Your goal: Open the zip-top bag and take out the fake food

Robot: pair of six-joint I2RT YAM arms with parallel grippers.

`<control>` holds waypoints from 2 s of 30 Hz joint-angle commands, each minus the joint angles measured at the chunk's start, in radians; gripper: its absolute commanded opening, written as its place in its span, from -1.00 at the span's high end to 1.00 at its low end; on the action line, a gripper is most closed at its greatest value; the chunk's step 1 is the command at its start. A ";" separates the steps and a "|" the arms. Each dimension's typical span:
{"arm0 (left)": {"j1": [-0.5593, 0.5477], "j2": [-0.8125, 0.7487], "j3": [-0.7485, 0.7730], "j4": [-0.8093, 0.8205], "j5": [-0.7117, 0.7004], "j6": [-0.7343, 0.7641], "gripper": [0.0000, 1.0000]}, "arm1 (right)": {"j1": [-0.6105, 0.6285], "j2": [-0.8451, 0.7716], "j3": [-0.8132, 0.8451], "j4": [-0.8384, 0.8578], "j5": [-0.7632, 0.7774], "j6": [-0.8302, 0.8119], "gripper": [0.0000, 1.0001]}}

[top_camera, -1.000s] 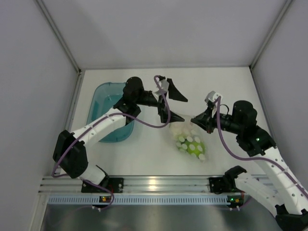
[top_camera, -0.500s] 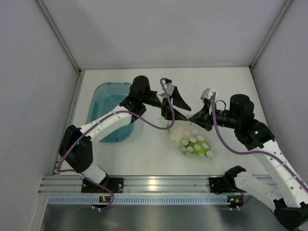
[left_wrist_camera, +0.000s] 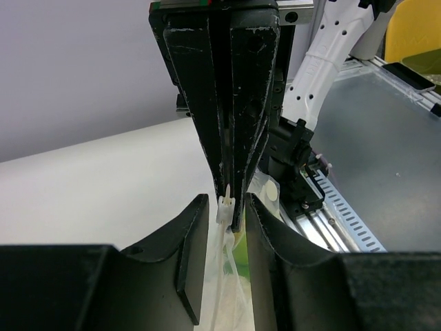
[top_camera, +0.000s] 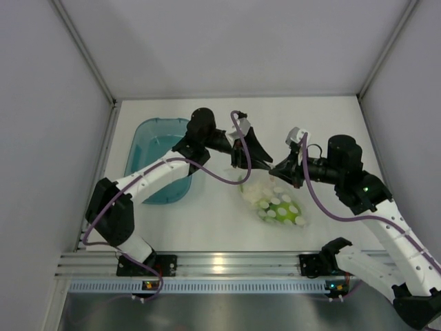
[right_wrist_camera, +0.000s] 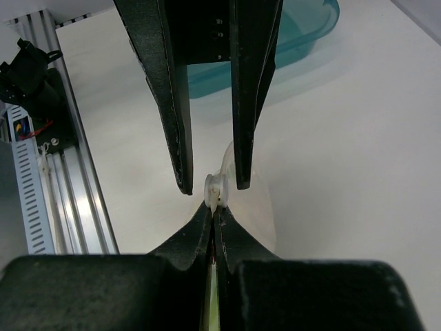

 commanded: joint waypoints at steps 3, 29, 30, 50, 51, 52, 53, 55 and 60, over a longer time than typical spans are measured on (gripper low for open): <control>-0.001 0.015 0.044 0.058 0.050 -0.016 0.33 | 0.014 -0.016 0.054 0.043 -0.004 -0.010 1.00; 0.109 -0.014 -0.080 0.058 0.042 0.033 1.00 | 0.016 -0.151 0.008 0.094 0.205 0.039 1.00; 0.121 -0.014 -0.087 0.058 0.050 0.036 1.00 | 0.014 -0.163 0.004 0.096 0.235 0.042 1.00; 0.358 -0.032 -0.222 0.059 0.061 -0.004 1.00 | 0.014 -0.386 -0.042 0.036 0.407 0.065 1.00; 0.362 -0.034 -0.226 0.059 0.061 -0.012 1.00 | 0.014 -0.386 -0.042 0.036 0.403 0.064 1.00; 0.362 -0.040 -0.233 0.058 0.061 -0.016 1.00 | 0.016 -0.384 -0.045 0.037 0.395 0.065 1.00; 0.362 -0.045 -0.238 0.058 0.062 -0.018 1.00 | 0.014 -0.380 -0.047 0.045 0.381 0.067 1.00; 0.361 -0.058 -0.232 0.058 0.062 -0.044 1.00 | 0.014 -0.363 -0.058 0.068 0.324 0.086 1.00; 0.330 -0.123 -0.233 0.056 0.036 -0.075 0.01 | 0.014 -0.349 -0.127 0.145 0.202 0.107 1.00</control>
